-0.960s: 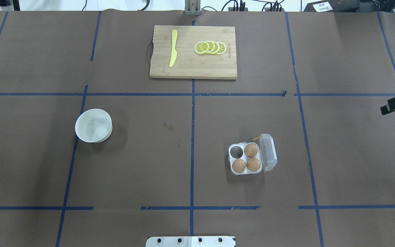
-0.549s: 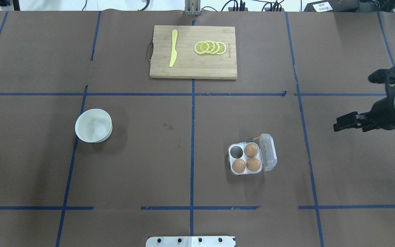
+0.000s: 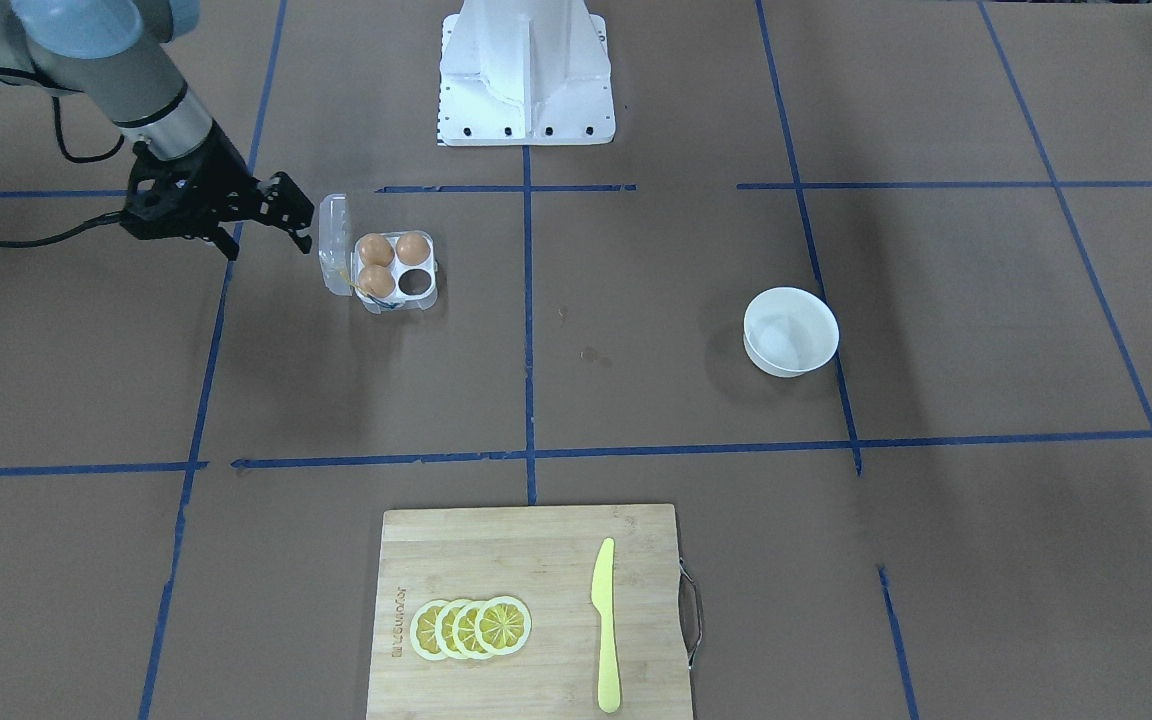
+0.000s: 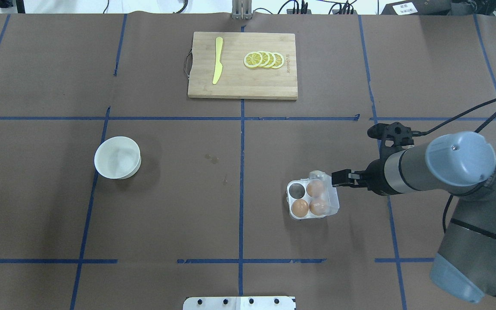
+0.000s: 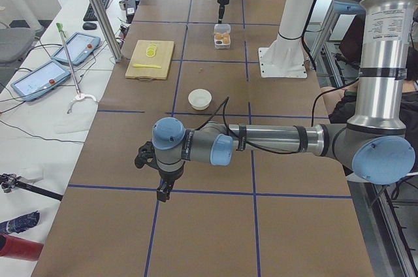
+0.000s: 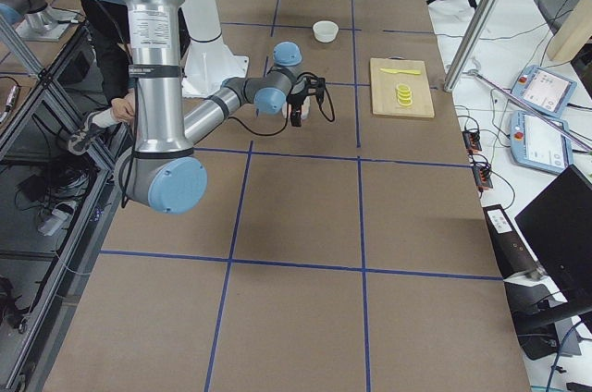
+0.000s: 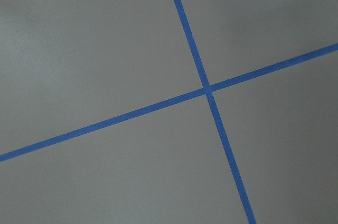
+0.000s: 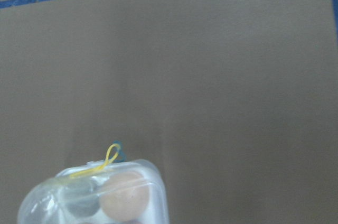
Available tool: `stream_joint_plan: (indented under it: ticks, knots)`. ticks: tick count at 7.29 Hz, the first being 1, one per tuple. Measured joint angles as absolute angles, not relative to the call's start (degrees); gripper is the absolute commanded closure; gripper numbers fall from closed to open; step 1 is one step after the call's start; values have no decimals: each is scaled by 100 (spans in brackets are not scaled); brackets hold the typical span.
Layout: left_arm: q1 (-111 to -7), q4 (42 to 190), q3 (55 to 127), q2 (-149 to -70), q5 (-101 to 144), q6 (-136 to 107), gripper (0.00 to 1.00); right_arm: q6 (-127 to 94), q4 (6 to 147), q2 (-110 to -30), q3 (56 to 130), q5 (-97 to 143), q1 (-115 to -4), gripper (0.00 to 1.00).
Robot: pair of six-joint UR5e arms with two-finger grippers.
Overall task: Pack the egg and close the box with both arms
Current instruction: 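Push the carton lid down over the eggs with the right gripper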
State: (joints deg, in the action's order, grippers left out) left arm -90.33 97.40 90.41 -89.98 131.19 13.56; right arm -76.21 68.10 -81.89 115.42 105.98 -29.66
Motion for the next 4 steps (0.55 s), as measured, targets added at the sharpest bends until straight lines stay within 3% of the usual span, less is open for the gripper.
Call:
stream_joint_plan:
  ticks: [4]
  knots:
    - [-9034, 9747, 9034, -9000, 13131, 1346, 0, -7816, 7753, -7337, 11469, 10725, -3095, 0]
